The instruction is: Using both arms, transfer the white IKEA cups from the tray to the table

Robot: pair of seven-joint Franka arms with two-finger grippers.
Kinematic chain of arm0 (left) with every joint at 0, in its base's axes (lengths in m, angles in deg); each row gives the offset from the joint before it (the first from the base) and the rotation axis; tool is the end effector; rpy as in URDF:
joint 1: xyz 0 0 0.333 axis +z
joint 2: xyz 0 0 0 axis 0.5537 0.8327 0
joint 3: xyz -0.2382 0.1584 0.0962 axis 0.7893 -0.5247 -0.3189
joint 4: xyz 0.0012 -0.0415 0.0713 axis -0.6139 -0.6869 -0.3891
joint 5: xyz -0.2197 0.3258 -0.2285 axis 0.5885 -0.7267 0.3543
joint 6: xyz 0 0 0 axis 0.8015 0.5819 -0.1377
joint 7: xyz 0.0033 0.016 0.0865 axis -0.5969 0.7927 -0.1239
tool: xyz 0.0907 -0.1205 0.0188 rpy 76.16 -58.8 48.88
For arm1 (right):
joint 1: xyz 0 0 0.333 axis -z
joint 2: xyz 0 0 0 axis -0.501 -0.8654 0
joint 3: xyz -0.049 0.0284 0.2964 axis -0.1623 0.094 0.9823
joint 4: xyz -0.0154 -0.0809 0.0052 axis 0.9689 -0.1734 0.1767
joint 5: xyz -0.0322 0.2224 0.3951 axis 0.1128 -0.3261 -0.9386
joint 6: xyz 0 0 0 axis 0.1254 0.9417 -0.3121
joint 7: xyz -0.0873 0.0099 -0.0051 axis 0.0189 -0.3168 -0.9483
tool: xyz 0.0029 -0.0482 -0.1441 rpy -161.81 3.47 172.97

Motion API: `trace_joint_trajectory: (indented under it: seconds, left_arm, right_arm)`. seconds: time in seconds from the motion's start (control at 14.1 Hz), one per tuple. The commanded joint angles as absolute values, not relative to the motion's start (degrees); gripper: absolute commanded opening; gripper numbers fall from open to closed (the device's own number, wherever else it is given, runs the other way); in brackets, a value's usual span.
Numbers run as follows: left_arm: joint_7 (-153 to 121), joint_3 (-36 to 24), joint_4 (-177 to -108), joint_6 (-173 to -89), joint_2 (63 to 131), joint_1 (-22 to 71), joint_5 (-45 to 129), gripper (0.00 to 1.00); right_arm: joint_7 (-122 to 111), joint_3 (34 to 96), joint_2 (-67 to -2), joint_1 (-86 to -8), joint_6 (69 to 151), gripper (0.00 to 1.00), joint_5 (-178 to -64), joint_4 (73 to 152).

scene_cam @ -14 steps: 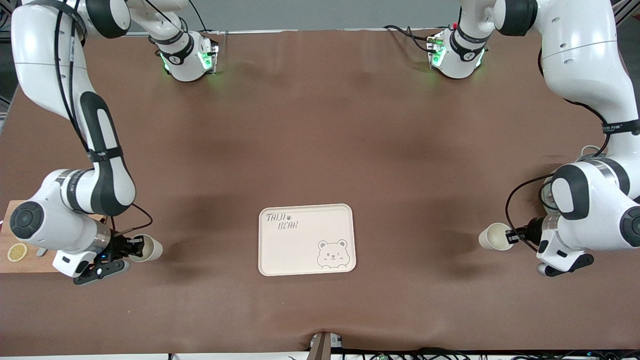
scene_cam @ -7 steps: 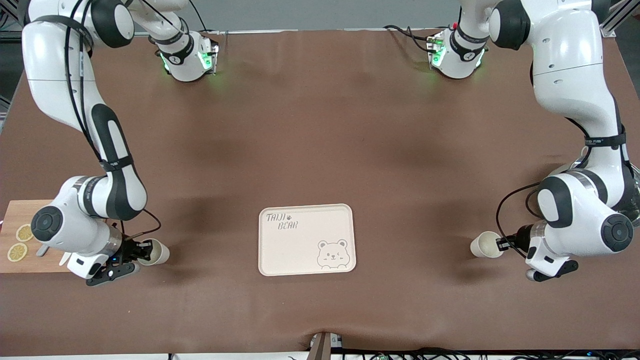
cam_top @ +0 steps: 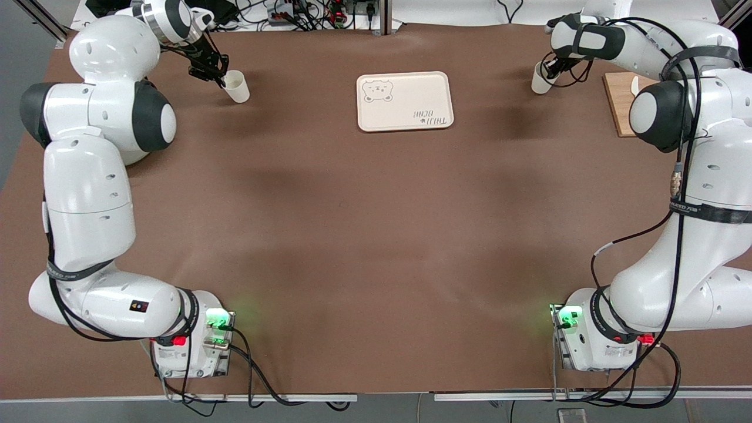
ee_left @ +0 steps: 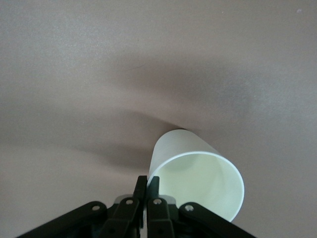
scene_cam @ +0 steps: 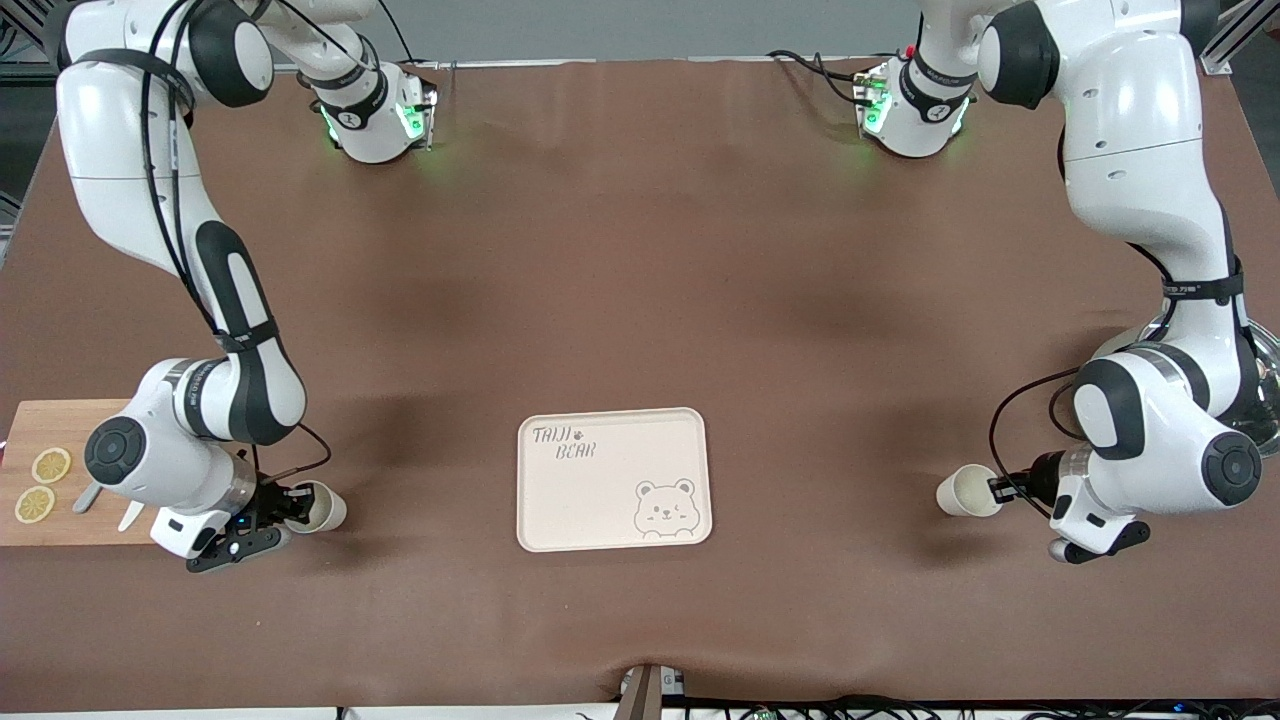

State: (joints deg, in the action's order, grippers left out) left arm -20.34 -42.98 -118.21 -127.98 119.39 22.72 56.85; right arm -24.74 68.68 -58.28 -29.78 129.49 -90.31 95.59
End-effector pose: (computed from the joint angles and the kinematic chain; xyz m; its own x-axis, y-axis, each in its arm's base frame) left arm 0.7704 0.0264 0.1563 0.9561 0.2670 -0.1211 0.2802 -0.9536 0.1101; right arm 0.7793 -0.0198 0.1154 0.9404 0.3205 0.1135 0.3238 -0.9461 -0.0118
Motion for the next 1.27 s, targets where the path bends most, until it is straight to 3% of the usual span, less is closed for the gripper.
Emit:
trace_joint_trajectory:
  seconds: [0.0, 0.07, 0.21, 0.5, 1.2]
  left_arm:
    - [-21.95, -42.87, -117.85, -128.82, 119.48, 23.42, 58.28, 0.58]
    - [-22.73, -42.87, -117.76, -128.82, 119.3, 23.34, 58.37, 0.76]
    - [-22.92, -43.04, -117.58, -128.82, 118.69, 23.34, 58.28, 0.89]
    - [-22.65, -43.4, -117.58, -128.74, 115.71, 23.25, 57.49, 1.0]
    - [-23.0, -42.87, -118.2, -125.76, 104.37, 21.85, 47.21, 1.0]
  right_arm:
    - [-25.52, 69.0, -58.27, -29.54, 130.0, 0.79, -91.29, 95.51]
    - [-25.17, 69.0, -58.19, -29.71, 130.0, 1.0, -91.29, 95.51]
    - [-25.08, 69.0, -58.18, -29.54, 129.74, 1.0, -91.29, 95.16]
    - [-24.99, 69.09, -57.31, -29.45, 128.16, 1.0, -91.38, 94.46]
    - [-22.63, 68.47, -53.89, -29.63, 101.11, 1.0, -90.85, 80.84]
